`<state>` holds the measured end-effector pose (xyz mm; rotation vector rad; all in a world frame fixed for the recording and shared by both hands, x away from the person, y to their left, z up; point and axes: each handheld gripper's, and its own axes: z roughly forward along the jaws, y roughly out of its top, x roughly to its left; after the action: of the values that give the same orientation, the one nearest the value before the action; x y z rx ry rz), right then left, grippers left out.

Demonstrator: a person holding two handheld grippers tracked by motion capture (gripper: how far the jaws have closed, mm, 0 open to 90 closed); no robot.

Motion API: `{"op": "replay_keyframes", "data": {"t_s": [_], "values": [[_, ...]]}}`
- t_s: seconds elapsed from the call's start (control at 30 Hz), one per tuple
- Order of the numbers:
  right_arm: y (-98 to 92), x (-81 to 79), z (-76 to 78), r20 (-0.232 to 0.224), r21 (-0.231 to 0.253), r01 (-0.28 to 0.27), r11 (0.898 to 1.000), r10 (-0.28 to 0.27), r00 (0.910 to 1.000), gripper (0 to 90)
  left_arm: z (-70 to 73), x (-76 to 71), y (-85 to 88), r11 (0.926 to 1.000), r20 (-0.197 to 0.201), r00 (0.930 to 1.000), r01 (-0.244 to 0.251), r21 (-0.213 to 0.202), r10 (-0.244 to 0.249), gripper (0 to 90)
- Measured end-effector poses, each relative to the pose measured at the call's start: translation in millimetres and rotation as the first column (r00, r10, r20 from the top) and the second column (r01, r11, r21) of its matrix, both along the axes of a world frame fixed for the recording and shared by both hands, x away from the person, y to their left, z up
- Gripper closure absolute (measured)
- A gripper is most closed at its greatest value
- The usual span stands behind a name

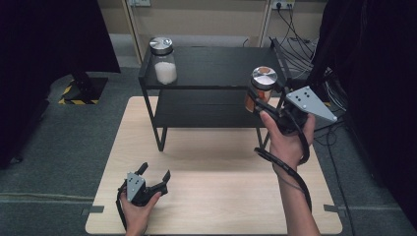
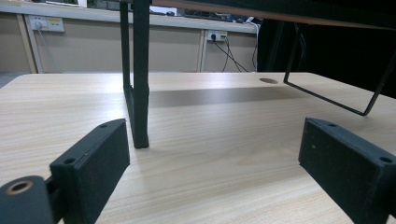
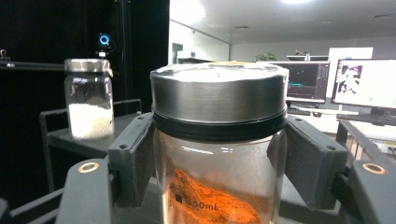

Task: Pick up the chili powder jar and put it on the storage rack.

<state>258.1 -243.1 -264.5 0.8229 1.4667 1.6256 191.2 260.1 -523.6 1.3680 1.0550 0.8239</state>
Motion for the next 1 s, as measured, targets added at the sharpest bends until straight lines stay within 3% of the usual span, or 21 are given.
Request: {"op": "replay_keyframes", "data": {"t_s": [0.3,0.67,0.87,1.0], "values": [[2.1,10.5,18.6,-0.002,0.010,0.005,1.000,-0.005,1.0000,32.3,0.3,0.3,0.2,1.0000,-0.003,1.0000,0.000,-0.002,0.000,8.0],[4.5,22.7,27.8,-0.011,0.002,0.017,1.000,-0.016,0.9998,32.3,0.3,0.3,0.6,1.0000,-0.003,1.0000,0.000,-0.004,0.000,8.0],[4.9,34.7,35.2,-0.023,0.020,0.020,1.000,-0.020,0.9995,32.3,0.1,0.5,0.8,1.0000,-0.003,1.0000,0.001,-0.005,-0.001,8.0],[8.1,43.5,43.5,-0.037,0.007,0.037,0.999,-0.036,0.9987,32.3,0.3,0.8,1.2,1.0000,-0.005,1.0000,0.002,-0.006,-0.002,7.9]]}}
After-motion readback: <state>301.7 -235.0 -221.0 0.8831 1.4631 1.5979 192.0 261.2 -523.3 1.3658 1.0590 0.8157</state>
